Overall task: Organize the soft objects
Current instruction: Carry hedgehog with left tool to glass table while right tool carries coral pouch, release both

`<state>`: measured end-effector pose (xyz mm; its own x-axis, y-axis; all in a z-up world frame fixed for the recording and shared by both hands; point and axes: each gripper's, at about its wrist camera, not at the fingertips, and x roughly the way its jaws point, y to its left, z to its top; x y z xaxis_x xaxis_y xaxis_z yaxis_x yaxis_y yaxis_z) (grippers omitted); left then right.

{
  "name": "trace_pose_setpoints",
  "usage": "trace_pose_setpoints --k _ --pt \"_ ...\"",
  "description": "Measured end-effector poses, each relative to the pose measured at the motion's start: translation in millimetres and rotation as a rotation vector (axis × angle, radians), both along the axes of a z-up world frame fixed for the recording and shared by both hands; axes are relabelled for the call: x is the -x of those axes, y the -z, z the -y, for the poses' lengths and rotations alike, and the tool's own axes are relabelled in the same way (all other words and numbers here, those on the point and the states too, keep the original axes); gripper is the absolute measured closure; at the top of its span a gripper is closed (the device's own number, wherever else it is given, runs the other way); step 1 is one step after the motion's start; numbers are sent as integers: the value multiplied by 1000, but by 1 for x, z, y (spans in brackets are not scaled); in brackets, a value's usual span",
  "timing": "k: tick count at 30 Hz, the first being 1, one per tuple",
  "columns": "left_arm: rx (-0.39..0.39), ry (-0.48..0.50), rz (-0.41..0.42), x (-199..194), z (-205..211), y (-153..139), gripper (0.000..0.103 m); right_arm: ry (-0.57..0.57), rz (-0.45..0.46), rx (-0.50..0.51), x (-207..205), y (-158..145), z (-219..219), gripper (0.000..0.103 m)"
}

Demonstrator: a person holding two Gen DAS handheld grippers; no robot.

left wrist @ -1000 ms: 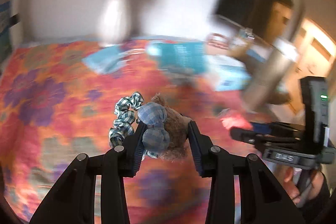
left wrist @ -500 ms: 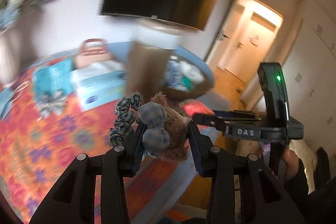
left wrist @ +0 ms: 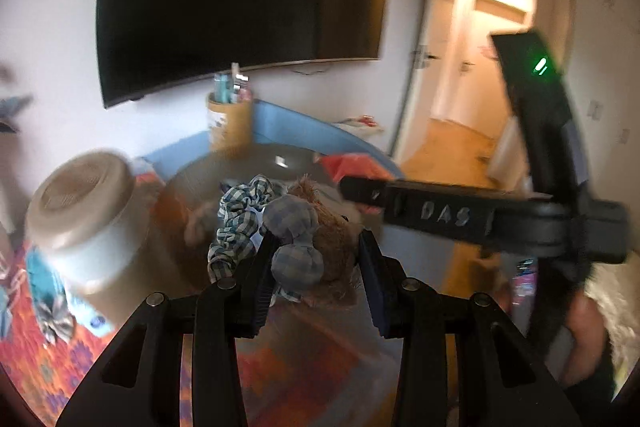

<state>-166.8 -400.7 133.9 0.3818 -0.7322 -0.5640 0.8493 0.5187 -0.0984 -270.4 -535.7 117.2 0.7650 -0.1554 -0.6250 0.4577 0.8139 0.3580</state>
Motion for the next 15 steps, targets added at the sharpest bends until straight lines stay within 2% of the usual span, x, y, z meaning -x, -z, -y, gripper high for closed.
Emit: trace_pose_setpoints --k 4,10,11,13,14,15 --pt "-56 -120 63 -15 39 3 67 1 -5 11 -32 -6 36 64" --pt "-187 -320 186 -45 79 13 63 -50 -82 21 -100 5 74 64" --pt "-204 -348 204 -50 83 14 58 -61 -83 6 -108 8 78 64" --pt "-246 -386 228 -58 91 19 56 -93 -93 -21 -119 15 84 62" --pt "-253 -382 228 -61 92 22 51 -107 -105 -31 -123 19 86 56" --pt "-256 -375 226 -62 94 24 35 -107 -115 -35 -123 21 88 47"
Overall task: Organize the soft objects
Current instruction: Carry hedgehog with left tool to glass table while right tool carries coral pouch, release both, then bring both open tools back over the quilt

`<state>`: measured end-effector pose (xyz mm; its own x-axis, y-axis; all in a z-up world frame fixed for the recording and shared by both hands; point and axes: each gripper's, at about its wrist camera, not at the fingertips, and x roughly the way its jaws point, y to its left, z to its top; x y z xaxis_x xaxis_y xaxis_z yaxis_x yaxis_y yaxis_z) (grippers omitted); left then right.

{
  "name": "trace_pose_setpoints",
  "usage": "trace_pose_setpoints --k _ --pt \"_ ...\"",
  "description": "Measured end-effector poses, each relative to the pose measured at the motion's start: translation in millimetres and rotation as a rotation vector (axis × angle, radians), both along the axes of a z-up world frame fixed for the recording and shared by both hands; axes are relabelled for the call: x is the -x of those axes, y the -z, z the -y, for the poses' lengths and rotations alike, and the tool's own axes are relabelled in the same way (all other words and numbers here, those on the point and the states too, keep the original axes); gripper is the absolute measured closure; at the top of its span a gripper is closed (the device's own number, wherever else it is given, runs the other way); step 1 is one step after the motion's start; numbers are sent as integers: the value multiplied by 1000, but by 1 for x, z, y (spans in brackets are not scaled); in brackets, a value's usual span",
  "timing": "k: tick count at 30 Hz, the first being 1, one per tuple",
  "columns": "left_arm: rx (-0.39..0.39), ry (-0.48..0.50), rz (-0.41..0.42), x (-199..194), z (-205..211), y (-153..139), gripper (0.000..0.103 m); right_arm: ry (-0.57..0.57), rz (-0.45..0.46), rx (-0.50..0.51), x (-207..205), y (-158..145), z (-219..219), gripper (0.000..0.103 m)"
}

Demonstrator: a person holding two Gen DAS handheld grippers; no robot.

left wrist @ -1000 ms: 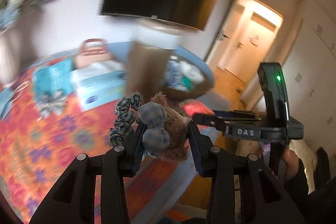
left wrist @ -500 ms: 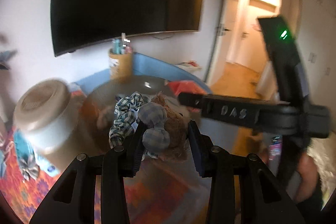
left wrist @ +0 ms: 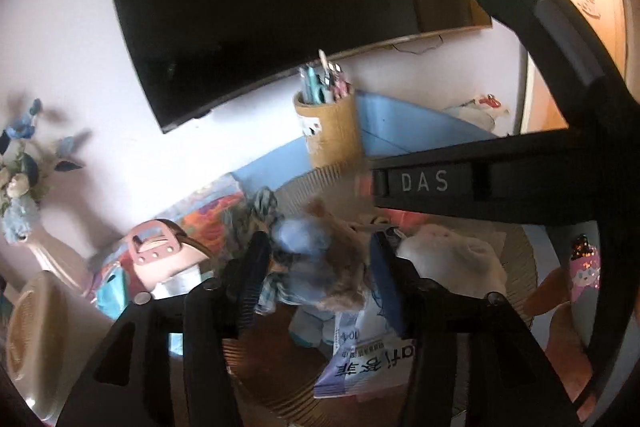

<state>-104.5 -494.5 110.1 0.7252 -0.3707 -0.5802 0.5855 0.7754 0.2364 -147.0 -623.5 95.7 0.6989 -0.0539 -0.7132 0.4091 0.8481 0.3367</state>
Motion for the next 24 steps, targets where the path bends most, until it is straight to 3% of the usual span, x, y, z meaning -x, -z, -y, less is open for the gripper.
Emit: trace_pose_setpoints --k 2,7,14,16,19,24 --pt "-6 24 -14 2 -1 5 21 19 -12 14 5 2 1 44" --pt "6 67 2 25 4 2 21 51 12 4 36 -2 1 44" --pt "0 202 96 82 -24 -20 20 92 87 93 98 -42 -30 44" --pt "16 246 38 94 -52 -28 20 86 112 106 114 -48 -45 41" --pt "71 304 -78 103 -102 -40 20 69 132 127 139 -48 -77 27" --pt "164 327 -206 101 -185 -53 20 -53 179 163 164 -37 -144 26"
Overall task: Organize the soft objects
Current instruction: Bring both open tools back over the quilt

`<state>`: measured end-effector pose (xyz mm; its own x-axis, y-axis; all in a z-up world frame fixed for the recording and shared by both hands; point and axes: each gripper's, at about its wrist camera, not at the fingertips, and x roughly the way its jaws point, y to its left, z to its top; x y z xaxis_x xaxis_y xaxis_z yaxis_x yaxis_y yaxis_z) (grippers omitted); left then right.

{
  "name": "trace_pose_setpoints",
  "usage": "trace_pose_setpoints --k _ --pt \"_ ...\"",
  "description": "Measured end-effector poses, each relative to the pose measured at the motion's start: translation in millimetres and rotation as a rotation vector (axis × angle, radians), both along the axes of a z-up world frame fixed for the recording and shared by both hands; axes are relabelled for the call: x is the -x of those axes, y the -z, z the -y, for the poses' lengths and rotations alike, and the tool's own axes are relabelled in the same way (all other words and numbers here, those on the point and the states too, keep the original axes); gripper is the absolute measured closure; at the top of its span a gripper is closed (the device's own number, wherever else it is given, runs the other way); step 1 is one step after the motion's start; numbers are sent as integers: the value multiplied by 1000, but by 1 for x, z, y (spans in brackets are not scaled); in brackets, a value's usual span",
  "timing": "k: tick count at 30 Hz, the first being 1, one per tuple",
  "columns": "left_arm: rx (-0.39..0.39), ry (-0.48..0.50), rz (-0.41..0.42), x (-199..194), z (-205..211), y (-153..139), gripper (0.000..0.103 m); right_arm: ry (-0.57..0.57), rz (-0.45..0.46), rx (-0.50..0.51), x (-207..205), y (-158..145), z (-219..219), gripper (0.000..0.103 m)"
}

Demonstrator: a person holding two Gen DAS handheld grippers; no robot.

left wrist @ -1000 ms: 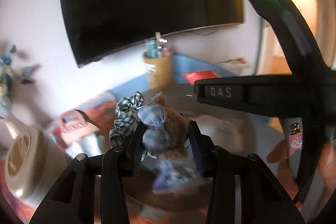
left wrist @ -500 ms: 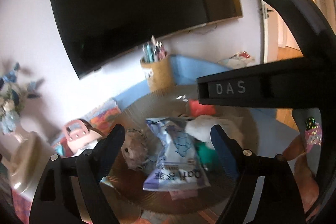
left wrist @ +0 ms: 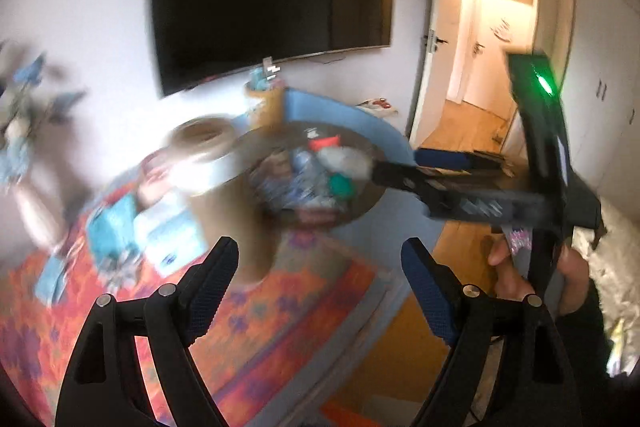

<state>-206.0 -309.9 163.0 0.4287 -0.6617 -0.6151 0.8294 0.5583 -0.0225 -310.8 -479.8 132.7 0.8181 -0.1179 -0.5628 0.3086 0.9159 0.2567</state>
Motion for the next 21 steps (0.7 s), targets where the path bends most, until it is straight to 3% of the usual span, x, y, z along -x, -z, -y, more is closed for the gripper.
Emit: trace_pose_setpoints --k 3,7,11,14,17,21 --pt "-3 -85 4 -15 -54 -6 20 -100 14 45 -1 1 -45 26" --pt "-18 -326 89 -51 -129 -21 20 -296 -2 78 -28 0 -115 22" --pt "61 -513 37 -97 -215 -26 20 -469 -86 217 -72 5 -208 19" --pt "55 -620 20 -126 -253 -14 21 -546 -147 258 -120 19 -261 19" --pt "43 -682 -18 -154 -281 6 21 -516 -207 283 -168 37 -280 19" --pt "50 -697 -122 -199 -291 37 21 -446 -265 140 -236 61 -267 19"
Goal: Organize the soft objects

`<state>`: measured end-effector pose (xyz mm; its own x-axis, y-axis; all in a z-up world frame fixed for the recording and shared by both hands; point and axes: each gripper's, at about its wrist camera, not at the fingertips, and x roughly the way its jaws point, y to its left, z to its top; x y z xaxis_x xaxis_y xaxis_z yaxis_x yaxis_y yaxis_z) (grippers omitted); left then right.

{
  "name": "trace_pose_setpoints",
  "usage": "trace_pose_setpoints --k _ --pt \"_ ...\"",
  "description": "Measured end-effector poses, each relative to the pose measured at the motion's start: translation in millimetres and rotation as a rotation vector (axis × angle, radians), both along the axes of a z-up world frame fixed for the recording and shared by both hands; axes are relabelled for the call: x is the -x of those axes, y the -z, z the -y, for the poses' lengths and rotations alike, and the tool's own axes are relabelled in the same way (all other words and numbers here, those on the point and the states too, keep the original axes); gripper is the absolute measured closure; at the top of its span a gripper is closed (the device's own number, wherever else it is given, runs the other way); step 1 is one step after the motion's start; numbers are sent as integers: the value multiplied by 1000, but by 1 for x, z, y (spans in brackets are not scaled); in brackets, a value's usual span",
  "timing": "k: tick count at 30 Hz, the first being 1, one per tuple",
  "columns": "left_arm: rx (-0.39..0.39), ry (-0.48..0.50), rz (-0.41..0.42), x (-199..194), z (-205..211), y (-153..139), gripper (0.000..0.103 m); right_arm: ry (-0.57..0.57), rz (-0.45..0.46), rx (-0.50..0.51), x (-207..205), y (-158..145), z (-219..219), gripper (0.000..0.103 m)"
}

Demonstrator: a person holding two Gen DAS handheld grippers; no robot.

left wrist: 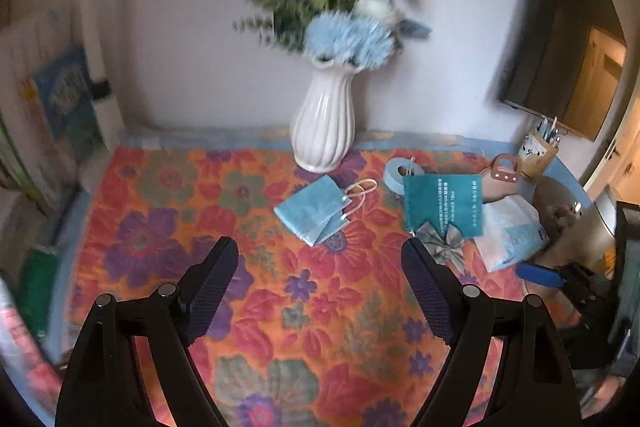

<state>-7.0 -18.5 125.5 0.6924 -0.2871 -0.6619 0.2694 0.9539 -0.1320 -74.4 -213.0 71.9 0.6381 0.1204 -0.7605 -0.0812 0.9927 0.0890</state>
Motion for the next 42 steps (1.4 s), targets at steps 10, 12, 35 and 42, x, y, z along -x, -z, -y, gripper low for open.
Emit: trace_pose_setpoints --k 10,12,35,42 --pt "49 5 -47 -85 20 56 21 196 37 -72 -59 35 24 19" --pt "41 -27 -54 -99 20 71 21 242 51 -53 -62 45 27 19" --pt "-69 -10 -48 -120 42 109 90 188 34 34 -77 62 4 57" --pt "38 -7 -120 -67 24 101 90 100 143 -47 -33 38 3 57"
